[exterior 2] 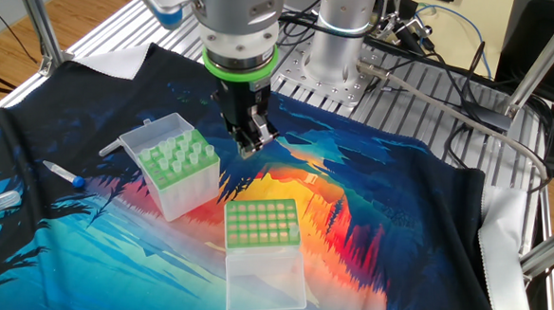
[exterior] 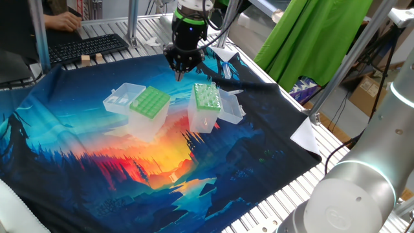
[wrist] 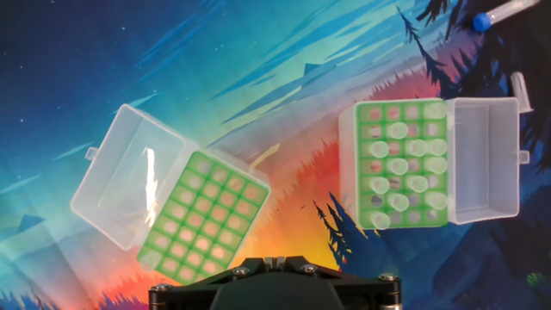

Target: Transfer all large pipette tips from one holder to another

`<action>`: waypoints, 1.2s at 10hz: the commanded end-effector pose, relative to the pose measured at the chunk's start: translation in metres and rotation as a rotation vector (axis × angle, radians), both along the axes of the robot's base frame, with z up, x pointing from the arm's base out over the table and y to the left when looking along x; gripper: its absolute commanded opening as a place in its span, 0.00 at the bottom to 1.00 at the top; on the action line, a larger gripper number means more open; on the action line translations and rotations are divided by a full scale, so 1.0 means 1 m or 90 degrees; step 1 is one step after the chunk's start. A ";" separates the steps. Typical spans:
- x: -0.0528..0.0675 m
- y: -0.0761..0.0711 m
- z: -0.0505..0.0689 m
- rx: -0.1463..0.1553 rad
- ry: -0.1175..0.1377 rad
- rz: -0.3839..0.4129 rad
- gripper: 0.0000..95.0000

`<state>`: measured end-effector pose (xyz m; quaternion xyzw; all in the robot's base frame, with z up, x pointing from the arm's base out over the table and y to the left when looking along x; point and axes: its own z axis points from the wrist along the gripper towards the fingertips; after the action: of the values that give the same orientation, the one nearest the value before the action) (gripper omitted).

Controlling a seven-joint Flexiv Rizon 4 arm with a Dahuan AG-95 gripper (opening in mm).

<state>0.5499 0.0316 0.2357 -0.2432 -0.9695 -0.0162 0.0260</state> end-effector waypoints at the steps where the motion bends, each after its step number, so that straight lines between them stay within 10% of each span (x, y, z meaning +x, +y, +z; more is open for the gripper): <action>1: -0.001 0.005 -0.002 -0.006 0.011 -0.021 0.20; 12: 0.005 0.081 -0.033 -0.004 0.015 -0.062 0.20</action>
<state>0.5552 0.1158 0.2006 -0.2907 -0.9561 -0.0117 0.0351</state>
